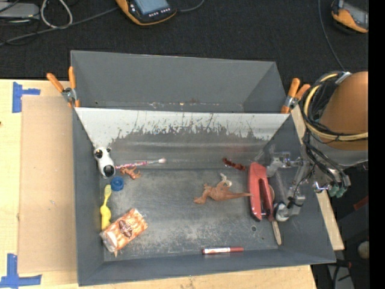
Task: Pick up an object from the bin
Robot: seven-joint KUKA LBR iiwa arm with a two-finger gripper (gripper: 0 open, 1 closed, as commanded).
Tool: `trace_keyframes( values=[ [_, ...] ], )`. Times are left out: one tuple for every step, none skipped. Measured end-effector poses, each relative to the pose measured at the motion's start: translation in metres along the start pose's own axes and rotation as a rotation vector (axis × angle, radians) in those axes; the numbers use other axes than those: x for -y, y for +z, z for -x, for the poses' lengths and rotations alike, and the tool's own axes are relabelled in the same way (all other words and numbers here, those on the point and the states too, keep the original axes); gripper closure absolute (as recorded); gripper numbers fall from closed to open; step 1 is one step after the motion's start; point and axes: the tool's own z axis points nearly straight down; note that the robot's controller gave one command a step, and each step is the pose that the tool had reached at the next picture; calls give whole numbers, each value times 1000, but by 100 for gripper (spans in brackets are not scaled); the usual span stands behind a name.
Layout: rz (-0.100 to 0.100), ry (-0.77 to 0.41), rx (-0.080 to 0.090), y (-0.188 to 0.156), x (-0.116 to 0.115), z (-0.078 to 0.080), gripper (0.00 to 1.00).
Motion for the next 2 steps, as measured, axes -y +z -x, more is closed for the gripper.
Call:
trace_keyframes(
  values=[
    [-1,-3,7,-4,0,2,0],
    [-2,-7,11,49,-9,19,0]
  ],
)
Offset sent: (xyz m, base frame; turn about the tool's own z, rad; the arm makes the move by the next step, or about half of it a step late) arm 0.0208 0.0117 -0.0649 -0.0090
